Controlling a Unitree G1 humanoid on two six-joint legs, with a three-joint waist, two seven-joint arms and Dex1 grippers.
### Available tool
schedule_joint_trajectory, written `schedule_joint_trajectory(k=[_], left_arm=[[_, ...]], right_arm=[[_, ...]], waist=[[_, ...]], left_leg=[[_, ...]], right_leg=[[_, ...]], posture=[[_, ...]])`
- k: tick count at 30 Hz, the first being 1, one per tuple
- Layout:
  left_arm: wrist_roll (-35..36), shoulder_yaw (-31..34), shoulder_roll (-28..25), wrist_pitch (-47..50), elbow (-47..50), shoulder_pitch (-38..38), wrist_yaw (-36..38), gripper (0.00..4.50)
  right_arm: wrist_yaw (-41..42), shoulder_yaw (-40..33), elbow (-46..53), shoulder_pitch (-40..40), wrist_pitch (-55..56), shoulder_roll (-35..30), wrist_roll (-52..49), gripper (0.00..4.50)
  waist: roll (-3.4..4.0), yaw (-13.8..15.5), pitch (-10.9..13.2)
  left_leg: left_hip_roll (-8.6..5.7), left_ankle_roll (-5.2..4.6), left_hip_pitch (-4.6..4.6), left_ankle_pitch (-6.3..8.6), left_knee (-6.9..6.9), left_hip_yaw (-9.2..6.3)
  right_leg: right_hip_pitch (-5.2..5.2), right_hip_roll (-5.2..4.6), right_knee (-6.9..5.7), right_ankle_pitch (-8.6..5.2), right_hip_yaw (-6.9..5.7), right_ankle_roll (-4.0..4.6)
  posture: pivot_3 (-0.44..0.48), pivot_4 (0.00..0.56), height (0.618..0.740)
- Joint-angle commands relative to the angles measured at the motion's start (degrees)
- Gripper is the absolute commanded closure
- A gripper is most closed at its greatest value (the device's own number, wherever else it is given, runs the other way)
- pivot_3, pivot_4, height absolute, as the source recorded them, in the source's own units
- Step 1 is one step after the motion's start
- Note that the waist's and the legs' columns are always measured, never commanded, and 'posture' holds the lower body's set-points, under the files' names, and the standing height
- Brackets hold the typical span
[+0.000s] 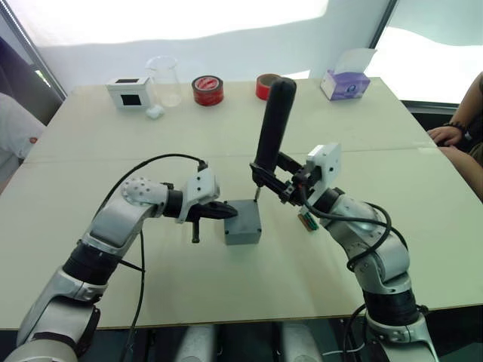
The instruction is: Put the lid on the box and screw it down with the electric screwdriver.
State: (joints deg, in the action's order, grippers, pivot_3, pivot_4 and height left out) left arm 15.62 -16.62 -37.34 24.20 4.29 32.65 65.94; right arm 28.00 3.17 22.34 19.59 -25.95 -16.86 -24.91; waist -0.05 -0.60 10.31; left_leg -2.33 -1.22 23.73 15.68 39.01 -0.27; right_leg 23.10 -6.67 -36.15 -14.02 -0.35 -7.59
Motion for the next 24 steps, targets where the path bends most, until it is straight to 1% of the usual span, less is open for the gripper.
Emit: schedule_joint_trajectory(k=[1,4,9,16,24], left_arm=[[-1.41,-0.43,-0.44,0.01,-0.49,-1.17,0.14,4.50],[-1.64,-0.41,-0.42,0.11,-0.16,-1.45,-0.05,4.50],[-1.83,-0.44,-0.33,0.55,0.43,-1.73,-0.31,4.50],[-2.21,-0.35,-0.32,0.78,0.50,-1.90,-0.27,4.50],[-2.57,-0.54,-0.32,0.69,0.24,-1.95,-0.05,4.50]], right_arm=[[-1.40,1.83,-2.95,-2.32,-0.80,-0.44,3.30,2.67],[-2.40,3.67,-4.09,-2.96,-0.85,-0.46,5.16,2.67],[-3.26,5.22,-5.24,-3.67,-1.22,-0.31,6.44,2.67],[-4.77,5.26,-6.76,-4.71,-4.18,0.75,5.27,2.67],[-4.92,5.45,-7.03,-4.71,-4.19,1.22,5.52,2.67]], waist=[[0.00,0.01,-0.02],[-0.06,0.00,-0.23],[-0.17,0.05,-0.74],[-0.26,0.06,-1.22],[-0.25,0.05,-1.31]], left_leg=[[0.00,-0.01,-0.08,0.01,-0.01,0.00],[0.01,-0.04,-0.35,0.04,-0.06,-0.01],[0.01,-0.04,-0.36,0.04,-0.06,-0.02],[0.02,-0.07,-0.44,0.06,-0.10,-0.04],[0.02,-0.09,-0.46,0.08,-0.13,-0.05]], right_leg=[[-0.07,0.00,0.01,0.00,0.00,0.00],[-0.35,0.00,0.06,-0.03,0.00,0.00],[-0.37,0.00,0.06,-0.03,0.00,0.01],[-0.44,0.00,0.11,-0.06,0.00,0.05],[-0.45,-0.01,0.12,-0.08,0.00,0.07]], posture=[[0.000,0.150,0.740],[0.000,0.150,0.740],[0.000,0.150,0.740],[0.000,0.150,0.740],[0.000,0.150,0.740]])
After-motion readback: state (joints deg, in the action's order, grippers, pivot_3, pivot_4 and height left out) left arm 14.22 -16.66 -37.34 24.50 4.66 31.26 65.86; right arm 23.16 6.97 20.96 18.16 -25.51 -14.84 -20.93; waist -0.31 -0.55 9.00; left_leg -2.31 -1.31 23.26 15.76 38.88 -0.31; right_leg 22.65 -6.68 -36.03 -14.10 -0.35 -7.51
